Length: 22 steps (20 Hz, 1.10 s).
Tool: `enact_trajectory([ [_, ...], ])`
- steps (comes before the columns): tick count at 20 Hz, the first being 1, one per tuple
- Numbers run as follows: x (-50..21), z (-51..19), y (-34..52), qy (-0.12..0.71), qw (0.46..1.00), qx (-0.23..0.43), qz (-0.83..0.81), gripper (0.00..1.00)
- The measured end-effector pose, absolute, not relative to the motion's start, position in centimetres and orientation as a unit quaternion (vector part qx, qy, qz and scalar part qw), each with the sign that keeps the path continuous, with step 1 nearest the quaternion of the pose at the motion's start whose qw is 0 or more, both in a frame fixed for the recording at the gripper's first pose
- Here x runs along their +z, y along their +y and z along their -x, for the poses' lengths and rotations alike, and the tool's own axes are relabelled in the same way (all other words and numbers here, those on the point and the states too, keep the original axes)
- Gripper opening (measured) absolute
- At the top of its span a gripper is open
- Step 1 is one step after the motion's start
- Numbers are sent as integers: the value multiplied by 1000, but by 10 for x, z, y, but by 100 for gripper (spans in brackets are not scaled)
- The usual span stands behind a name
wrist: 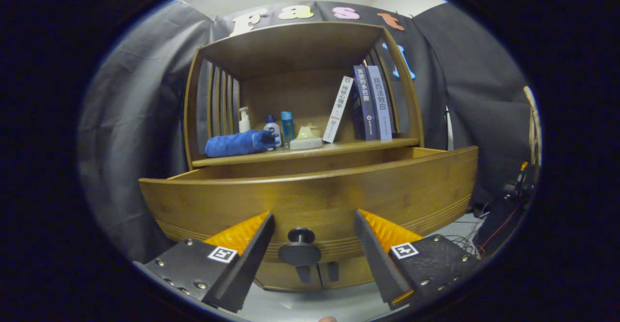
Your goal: Pull open the drawer, take out the items inside it, and place them on the countertop above the cabinet.
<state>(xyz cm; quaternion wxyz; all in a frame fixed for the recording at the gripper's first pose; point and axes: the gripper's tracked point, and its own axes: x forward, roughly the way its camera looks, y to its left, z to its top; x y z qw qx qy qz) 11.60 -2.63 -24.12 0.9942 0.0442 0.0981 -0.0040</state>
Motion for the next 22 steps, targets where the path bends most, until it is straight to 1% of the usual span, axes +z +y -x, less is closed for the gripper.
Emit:
enact_trajectory([
  [1, -236, -123, -27, 91, 995, -6, -46, 99],
  [2, -242, -130, -24, 104, 994, -5, -44, 99],
  [12, -247, -200, -23, 114, 992, -2, -45, 100],
  [22, -252, -241, -20, 124, 991, -7, -41, 100],
])
